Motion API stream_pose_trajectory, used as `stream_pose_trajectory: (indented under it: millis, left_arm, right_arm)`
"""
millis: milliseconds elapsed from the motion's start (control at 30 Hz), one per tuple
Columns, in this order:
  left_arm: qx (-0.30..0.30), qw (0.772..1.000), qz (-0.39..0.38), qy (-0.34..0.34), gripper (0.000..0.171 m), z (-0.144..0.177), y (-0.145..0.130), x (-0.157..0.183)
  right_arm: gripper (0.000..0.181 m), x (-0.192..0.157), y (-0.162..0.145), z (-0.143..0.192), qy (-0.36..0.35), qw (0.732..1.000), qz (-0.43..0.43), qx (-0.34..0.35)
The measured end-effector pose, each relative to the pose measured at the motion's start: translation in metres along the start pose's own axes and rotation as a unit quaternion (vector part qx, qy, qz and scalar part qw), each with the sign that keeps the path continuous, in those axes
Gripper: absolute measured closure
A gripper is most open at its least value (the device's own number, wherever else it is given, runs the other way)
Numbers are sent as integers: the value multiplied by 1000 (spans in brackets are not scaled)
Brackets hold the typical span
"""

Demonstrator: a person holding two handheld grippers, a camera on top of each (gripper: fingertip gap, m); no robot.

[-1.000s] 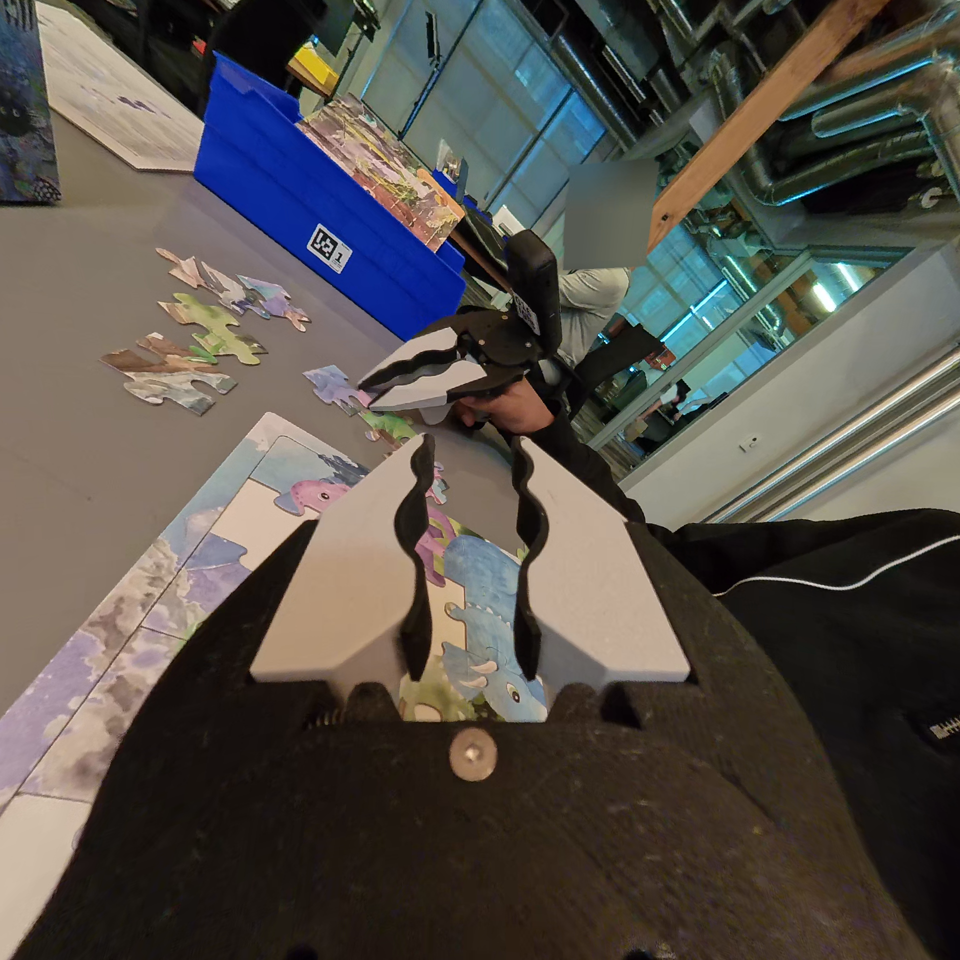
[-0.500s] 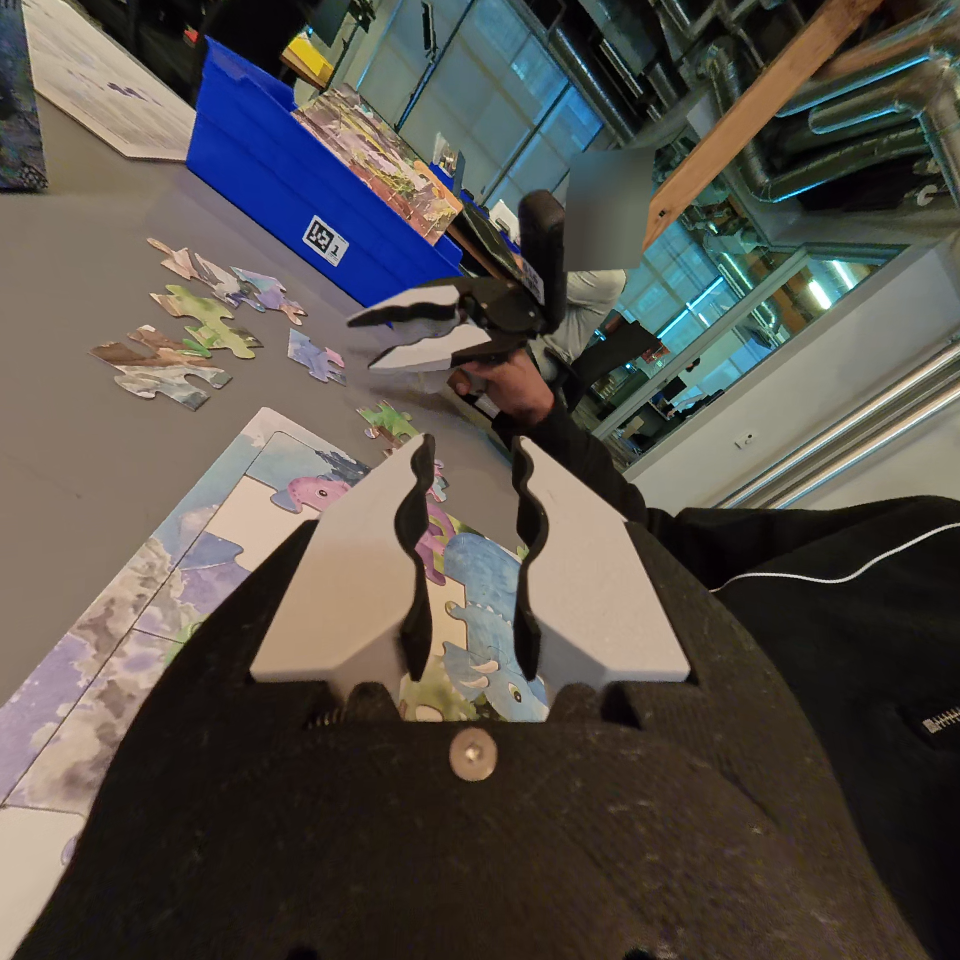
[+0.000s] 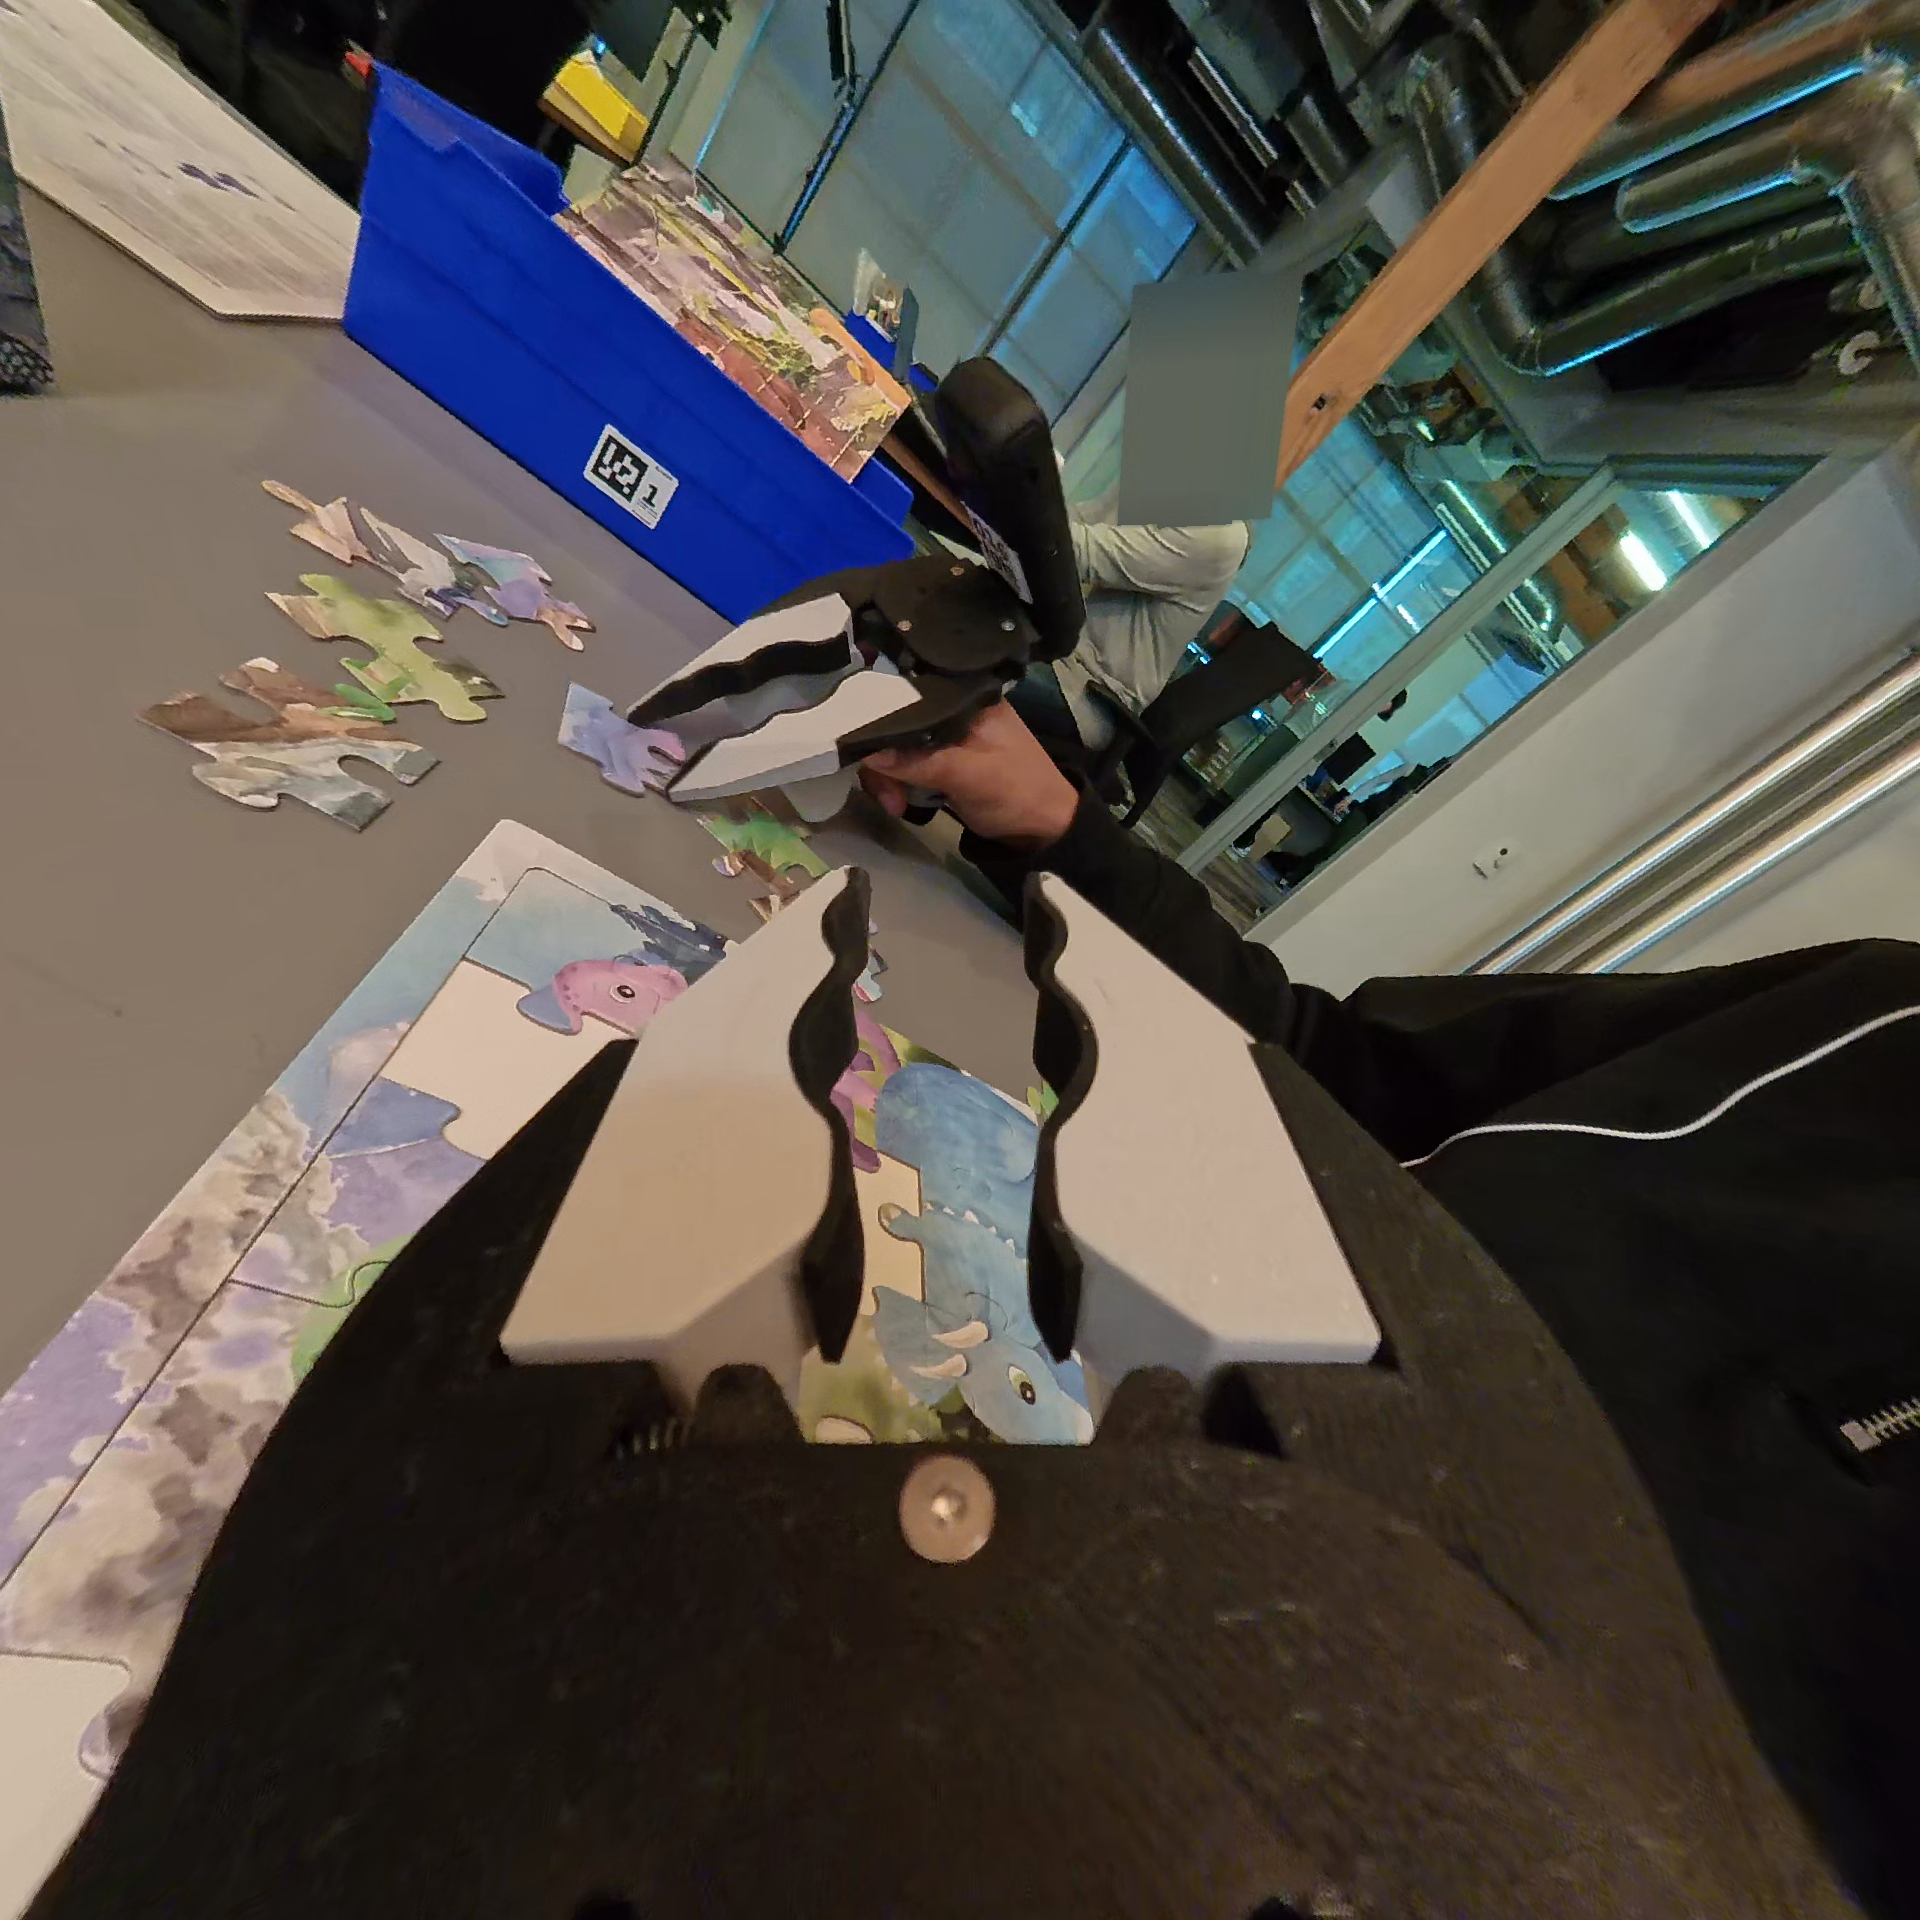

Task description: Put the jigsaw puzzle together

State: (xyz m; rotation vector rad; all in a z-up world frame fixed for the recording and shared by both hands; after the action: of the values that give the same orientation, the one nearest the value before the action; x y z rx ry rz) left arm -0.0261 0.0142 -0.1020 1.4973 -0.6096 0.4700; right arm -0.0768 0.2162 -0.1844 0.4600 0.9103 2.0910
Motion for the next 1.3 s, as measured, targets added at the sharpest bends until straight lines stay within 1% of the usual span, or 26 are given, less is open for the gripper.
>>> stream_pose_trajectory:
  millis: [133,233,300,433,500,567,633,700,733,767,800,867,933,1000,1100,1233,1300]
  left_arm:
    - [4,1000,0,-2,145,1,1,1]
    - [6,1000,0,-2,144,1,1,1]
    - [3,1000,5,-3,142,-1,0,0]
    - [-4,999,40,-10,128,-9,-8,-4]
    - [4,998,55,-19,126,-13,-10,-4]
    - [13,997,71,-38,126,-14,-10,-1]
    - [25,994,86,-61,130,-14,-7,4]
    - [32,993,93,-71,140,-13,-5,6]
    - [33,992,94,-71,149,-12,-5,6]
    - [32,993,96,-69,158,-11,-5,5]
    - [35,993,96,-61,162,-10,-4,3]
    - [36,994,94,-45,171,-6,-3,-1]
    - [35,995,90,-34,171,-4,-3,-3]
    - [19,996,87,-29,171,-5,-6,-4]
    - [-19,997,76,-18,171,-9,-14,-4]
    - [-79,996,23,37,171,-11,-25,-9]
    - [-98,994,-2,51,171,-11,-28,-9]
  right_arm:
    - [145,-17,22,18,41,996,-25,71]
    - [145,-44,41,34,85,988,-35,127]
    - [145,-66,55,44,93,982,-12,166]
    - [145,-112,81,55,67,969,76,227]
    - [145,-131,89,55,39,962,114,245]
    - [145,-144,91,49,3,959,158,237]
    - [144,-151,90,43,-41,953,204,219]
    - [144,-156,88,38,-64,948,238,201]
    - [144,-159,86,35,-68,946,249,195]
    - [153,-161,85,34,-68,944,258,192]
    - [162,-164,85,34,-65,942,268,194]
    - [156,-167,84,35,-62,936,285,198]
    - [147,-167,82,36,-59,931,301,195]
    - [133,-166,79,37,-68,922,328,196]
    - [134,-161,67,32,-99,899,388,179]
    - [130,-155,52,20,-148,869,454,132]
    - [126,-151,48,15,-163,864,463,112]
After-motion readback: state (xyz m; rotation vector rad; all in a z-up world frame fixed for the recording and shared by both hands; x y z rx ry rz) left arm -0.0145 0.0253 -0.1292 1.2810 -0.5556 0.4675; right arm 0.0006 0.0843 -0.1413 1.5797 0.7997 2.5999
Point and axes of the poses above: each gripper's, where its closed fingertips meet, z back along the fingers, y out of its top, x = y × z across the jaws, the point moved 3 cm from there along z, back along the fingers, and after that the axes turned 3 degrees about -y, right-handed, at the moved point
